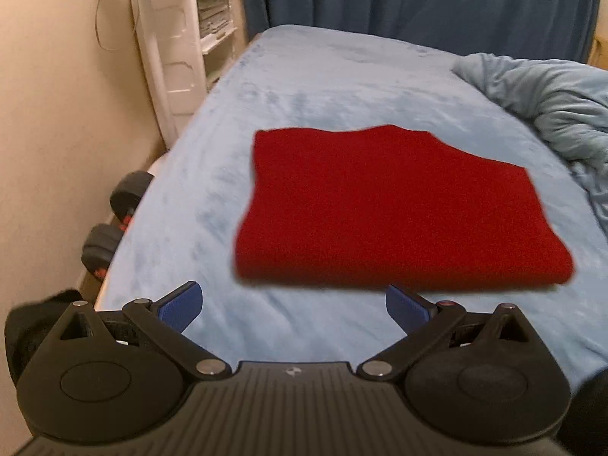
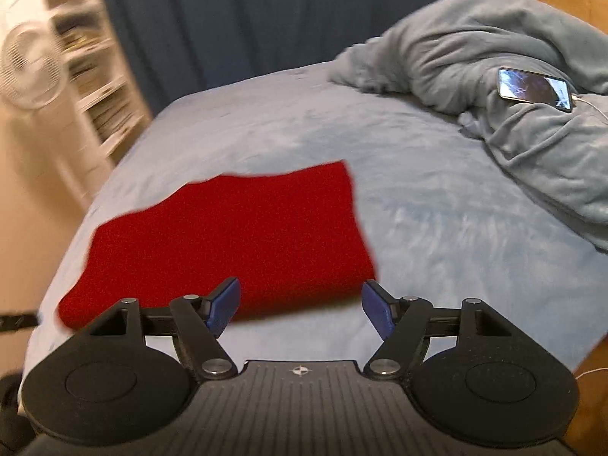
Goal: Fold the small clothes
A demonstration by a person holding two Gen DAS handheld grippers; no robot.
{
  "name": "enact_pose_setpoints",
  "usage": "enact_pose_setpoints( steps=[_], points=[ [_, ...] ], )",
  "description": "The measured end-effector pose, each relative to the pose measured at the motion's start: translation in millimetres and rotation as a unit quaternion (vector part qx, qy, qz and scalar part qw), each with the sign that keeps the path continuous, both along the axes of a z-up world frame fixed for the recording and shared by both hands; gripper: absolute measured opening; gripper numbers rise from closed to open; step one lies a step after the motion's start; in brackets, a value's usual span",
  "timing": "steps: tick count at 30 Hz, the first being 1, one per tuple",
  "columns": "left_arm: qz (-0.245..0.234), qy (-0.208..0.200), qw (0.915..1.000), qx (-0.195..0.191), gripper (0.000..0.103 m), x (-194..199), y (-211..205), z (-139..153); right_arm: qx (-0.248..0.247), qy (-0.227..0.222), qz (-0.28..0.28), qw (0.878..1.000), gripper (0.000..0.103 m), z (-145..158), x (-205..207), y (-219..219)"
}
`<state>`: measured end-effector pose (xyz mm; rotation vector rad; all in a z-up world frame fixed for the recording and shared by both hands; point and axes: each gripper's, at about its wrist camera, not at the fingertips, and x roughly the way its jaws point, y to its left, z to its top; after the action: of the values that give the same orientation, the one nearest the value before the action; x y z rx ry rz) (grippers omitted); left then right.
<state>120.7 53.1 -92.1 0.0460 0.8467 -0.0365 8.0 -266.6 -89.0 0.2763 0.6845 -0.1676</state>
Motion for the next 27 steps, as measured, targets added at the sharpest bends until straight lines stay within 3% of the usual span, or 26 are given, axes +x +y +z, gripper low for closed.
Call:
enact_pose_setpoints(
  steps=[5, 13, 27],
  points=[
    [-0.008, -0.014, 0.9998, -0.01, 0.103, -48, -20, 15, -0.037, -0.017, 0.038, 0.998, 0.073, 9, -42, 33],
    [0.003, -0.043, 0.999, -0.01, 0.103, -81, -16, 31, -0.03, -0.03, 0.051, 0.998, 0.073, 20, -63, 46],
    [0.01, -0.052, 0.9986, -0.008, 0.103, -85, -7, 40, -0.03, -0.032, 0.05, 0.998, 0.073, 23, -68, 51]
  ],
)
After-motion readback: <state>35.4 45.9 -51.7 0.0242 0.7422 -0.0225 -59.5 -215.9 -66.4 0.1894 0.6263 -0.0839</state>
